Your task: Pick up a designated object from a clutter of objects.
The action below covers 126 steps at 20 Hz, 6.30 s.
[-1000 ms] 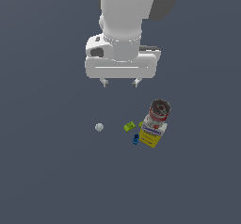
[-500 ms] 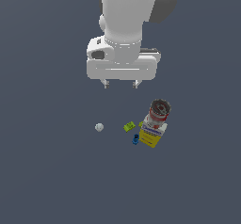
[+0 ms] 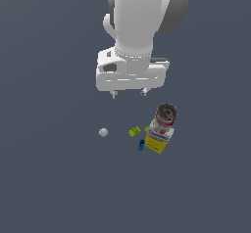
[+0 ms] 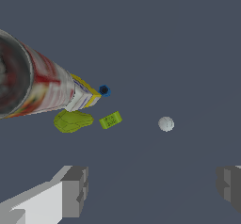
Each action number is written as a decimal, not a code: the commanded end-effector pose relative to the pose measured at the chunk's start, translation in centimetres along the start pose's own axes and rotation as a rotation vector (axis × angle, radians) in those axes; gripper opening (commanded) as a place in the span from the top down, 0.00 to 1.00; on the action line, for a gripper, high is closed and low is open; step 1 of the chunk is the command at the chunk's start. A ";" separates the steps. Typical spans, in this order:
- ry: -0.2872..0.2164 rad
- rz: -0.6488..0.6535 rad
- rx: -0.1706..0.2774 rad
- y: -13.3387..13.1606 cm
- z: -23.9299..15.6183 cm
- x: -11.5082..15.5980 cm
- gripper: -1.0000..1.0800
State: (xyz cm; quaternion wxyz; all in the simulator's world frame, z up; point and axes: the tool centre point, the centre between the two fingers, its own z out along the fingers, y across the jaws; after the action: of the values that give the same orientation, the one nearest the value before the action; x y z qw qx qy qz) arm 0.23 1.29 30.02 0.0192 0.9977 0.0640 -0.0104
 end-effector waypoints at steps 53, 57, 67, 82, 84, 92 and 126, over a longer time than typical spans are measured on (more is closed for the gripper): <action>0.170 -1.167 -0.054 -14.9 14.9 3.6 0.04; 0.134 -1.170 -0.034 -14.9 17.9 2.6 0.04; 0.049 -1.176 0.015 -14.9 24.9 -0.3 0.04; 0.042 -1.176 0.019 -14.9 25.4 -0.5 1.00; 0.087 -1.197 -0.001 -16.3 23.0 0.8 1.00; 0.085 -1.196 0.000 -15.8 21.5 0.0 1.00; 0.052 -1.181 0.019 -8.8 -1.1 -11.5 1.00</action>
State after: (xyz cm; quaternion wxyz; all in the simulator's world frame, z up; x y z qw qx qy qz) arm -11.83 8.88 29.90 -0.0003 0.7931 0.6090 0.0050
